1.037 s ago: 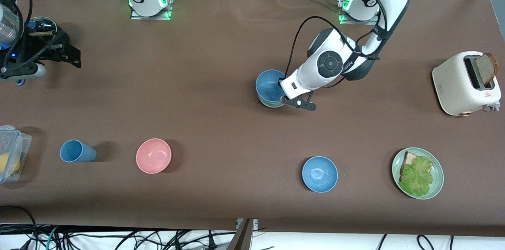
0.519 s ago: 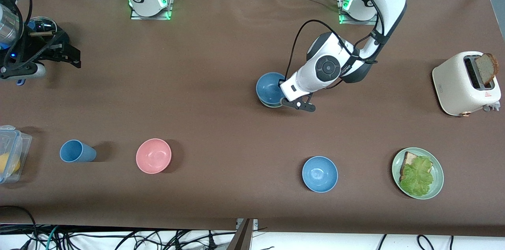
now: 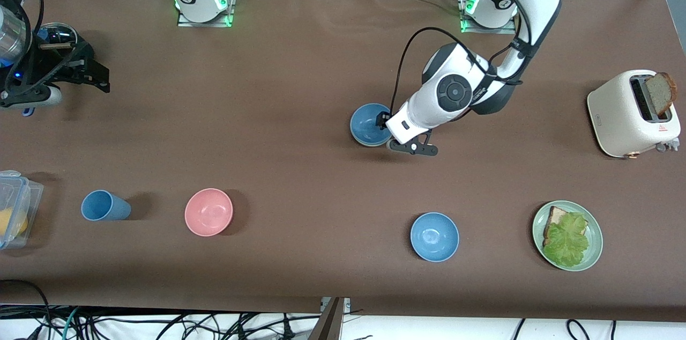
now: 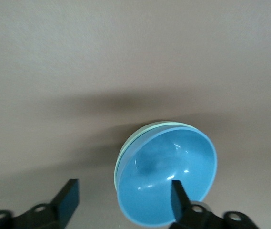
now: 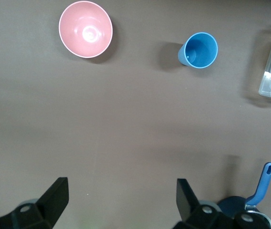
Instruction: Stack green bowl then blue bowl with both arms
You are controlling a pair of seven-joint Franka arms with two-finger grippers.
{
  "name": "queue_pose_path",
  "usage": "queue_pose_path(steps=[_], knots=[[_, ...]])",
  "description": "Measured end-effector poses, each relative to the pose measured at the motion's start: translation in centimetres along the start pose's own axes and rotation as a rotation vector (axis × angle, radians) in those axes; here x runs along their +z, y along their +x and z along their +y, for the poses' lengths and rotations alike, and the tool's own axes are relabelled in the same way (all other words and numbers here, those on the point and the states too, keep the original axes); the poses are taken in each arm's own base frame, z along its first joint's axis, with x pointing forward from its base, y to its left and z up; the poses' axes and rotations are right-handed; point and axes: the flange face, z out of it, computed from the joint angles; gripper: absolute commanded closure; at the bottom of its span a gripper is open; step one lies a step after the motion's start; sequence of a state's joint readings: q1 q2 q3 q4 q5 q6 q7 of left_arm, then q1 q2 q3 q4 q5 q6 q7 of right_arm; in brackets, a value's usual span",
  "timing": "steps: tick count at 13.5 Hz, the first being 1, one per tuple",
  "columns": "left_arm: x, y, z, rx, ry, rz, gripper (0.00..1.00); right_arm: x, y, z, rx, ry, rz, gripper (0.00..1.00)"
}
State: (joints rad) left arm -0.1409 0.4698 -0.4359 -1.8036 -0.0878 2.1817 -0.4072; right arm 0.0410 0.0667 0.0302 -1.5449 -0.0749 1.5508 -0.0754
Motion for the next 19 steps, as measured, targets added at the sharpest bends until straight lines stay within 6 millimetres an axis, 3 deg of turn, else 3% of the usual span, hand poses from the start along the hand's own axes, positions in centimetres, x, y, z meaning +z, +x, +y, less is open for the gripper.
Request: queue_pose_path(steps=[3,6,9,12,13,15,19], knots=[[-8.6,0.5,-0.3,0.012,0.083,-0.001,0.0,0.0,0.0,0.0,0.0,0.0,0.0,0.0],[-17.8,0.4,-2.3,-0.021,0.166,0.002,0.0,0.0,0.0,0.0,0.0,0.0,0.0,0.0],[-24.8,0.9,-8.2,-0.081,0.167,0.056,0.0,0.2,0.1,0.0,0.0,0.0,-0.003,0.0],[-31.0,-0.7,-17.2,-0.126,0.198,0.106,0.0,0.2,0.1,0.0,-0.001,0.0,-0.003,0.0],[-32.2,-2.0,-19.7,-0.121,0.213,0.107,0.0,0.2,0.1,0.0,-0.001,0.0,-0.003,0.0],[-32.9,-4.4,-22.1,-0.1,0.233,0.094,0.0,0.2,0.1,0.0,-0.001,0.0,-0.003,0.0],[-31.8,-6.8,-22.3,-0.085,0.224,0.095,0.0,0.2,0.1,0.0,-0.001,0.0,-0.003,0.0]])
